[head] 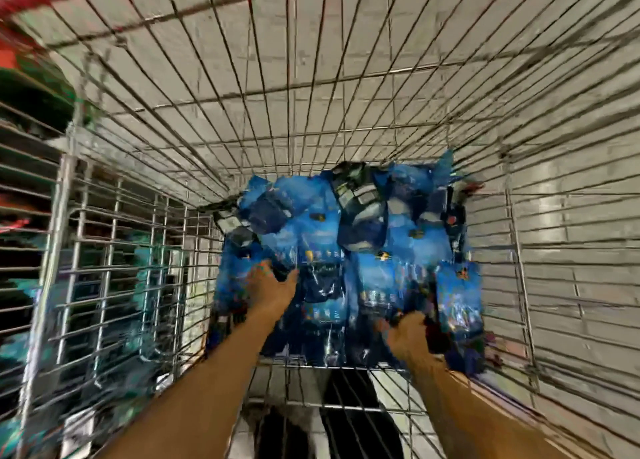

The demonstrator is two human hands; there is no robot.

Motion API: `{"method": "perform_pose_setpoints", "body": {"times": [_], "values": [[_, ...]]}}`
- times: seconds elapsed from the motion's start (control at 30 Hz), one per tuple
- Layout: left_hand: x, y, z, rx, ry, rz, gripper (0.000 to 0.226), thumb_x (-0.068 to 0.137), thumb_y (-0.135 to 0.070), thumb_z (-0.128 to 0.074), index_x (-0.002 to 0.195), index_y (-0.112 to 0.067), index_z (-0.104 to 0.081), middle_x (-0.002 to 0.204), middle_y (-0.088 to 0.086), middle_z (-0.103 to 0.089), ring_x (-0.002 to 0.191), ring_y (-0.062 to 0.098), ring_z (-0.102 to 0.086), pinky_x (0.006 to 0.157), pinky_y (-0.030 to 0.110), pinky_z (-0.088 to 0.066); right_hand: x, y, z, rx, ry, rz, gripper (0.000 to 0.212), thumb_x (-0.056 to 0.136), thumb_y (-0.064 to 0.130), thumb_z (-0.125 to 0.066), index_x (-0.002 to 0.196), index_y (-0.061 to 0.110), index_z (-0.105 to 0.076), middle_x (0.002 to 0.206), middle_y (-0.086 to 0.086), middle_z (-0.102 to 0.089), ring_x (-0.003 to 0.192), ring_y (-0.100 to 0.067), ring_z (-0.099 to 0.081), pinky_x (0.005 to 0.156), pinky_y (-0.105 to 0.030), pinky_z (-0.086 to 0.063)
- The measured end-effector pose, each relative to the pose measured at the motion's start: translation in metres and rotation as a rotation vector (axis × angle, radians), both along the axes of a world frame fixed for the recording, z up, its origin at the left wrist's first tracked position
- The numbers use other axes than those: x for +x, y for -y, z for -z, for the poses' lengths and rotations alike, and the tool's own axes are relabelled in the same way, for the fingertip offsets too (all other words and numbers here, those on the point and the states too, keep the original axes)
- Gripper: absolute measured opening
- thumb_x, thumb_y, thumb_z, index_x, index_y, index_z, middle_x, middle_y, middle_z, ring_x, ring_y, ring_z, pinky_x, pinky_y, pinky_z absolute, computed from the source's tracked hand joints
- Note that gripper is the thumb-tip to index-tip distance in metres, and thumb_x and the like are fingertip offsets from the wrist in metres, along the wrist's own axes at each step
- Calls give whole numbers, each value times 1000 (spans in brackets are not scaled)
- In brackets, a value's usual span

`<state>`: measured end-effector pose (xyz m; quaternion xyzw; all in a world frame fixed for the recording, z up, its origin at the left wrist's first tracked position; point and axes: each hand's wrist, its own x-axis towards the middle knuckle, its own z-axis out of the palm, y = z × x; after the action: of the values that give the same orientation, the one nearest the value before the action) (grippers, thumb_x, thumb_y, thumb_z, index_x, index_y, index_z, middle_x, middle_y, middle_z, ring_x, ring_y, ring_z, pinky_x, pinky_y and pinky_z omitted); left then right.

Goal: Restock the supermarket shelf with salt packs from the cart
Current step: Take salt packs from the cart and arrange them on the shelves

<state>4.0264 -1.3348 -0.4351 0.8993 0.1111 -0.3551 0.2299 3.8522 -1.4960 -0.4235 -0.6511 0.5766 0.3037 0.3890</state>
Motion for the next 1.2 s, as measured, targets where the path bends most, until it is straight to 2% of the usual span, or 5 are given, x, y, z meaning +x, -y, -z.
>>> {"method": "perform_pose_setpoints", "body": {"times": [0.2, 0.4, 0.57, 0.97, 1.2], "values": [[4, 10, 25, 83, 67, -94, 99, 74, -43, -83, 146, 1, -31, 135, 22, -55, 120, 38, -55, 96, 45, -49, 9, -24, 16, -198, 20, 231, 92, 66, 46, -87, 127, -8, -45, 118, -22, -62, 114, -39, -59, 93, -45, -44], [-7, 17, 40, 123, 159, -130, 84, 70, -43, -85, 131, -3, -44, 134, 18, -51, 122, 36, -50, 101, 46, -45, 14, -39, 27, -63, 217, 410, 42, 72, 28, -87, 103, 9, -67, 82, -2, -67, 88, -26, -65, 68, -29, -42], [-20, 29, 37, 209, 226, -82, 70, 76, -43, -81, 123, 0, -51, 129, 19, -55, 119, 37, -51, 102, 50, -44, 15, -41, 34, -30, 258, 450, 59, 78, 18, -82, 129, 3, -56, 121, -16, -67, 101, -29, -65, 85, -33, -52], [-43, 39, 44, -254, -55, -675, 100, 74, -52, -80, 152, -24, -24, 153, 6, -39, 134, 30, -43, 109, 45, -37, -19, -32, 36, 148, 257, 572, 60, 76, 7, -80, 130, 11, -54, 118, -18, -66, 105, -39, -64, 93, -56, -52], [-22, 42, 38, -329, -160, -574, 117, 76, -41, -82, 156, -11, -2, 161, 10, -22, 143, 30, -31, 114, 40, -29, -27, -16, 28, 300, 291, 633, 45, 76, -4, -74, 118, 8, -63, 104, -16, -72, 93, -36, -67, 90, -56, -54]]}}
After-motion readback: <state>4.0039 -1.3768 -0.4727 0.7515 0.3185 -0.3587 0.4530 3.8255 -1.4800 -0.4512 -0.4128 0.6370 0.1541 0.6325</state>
